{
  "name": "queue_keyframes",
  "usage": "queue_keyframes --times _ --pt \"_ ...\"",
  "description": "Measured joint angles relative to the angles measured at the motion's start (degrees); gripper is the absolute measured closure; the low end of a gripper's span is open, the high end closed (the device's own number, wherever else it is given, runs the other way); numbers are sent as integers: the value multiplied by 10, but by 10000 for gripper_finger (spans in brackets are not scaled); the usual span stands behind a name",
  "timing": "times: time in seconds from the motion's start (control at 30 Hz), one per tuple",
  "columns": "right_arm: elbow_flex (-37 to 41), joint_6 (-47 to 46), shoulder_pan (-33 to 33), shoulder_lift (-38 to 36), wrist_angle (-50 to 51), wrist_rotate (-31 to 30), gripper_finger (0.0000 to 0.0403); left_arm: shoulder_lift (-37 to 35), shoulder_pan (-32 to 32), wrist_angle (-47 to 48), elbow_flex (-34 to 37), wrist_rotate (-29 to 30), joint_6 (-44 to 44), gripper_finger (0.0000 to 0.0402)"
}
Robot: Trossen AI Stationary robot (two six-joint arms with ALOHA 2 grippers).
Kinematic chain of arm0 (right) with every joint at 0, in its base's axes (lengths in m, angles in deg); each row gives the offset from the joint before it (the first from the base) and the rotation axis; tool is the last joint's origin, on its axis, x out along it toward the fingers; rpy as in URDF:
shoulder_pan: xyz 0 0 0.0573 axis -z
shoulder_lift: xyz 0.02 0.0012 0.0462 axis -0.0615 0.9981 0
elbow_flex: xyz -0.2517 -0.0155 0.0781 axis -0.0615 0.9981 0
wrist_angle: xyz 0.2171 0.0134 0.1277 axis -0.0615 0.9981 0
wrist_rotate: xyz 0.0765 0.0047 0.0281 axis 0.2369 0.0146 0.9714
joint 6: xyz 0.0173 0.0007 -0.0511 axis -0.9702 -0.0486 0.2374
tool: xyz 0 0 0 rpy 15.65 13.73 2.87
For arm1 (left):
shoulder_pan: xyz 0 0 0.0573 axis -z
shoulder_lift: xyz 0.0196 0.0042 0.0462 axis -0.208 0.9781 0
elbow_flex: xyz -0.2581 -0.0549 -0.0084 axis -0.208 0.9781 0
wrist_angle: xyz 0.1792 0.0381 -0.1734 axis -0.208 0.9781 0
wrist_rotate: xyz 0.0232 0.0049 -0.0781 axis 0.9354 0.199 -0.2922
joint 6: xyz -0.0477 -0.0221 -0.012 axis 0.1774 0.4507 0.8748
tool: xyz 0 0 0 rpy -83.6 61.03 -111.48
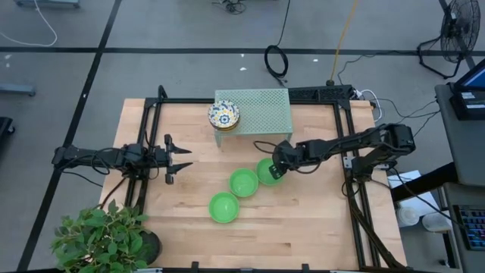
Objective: Pick & Place Mini bowls
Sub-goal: Put the top right green bowl on the shelf
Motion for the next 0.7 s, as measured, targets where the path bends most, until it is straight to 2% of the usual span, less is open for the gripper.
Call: queue_keyframes --times 0.7 --pt "19 -17 0 0 -2 -2 200 0 0 0 0 0 0 199"
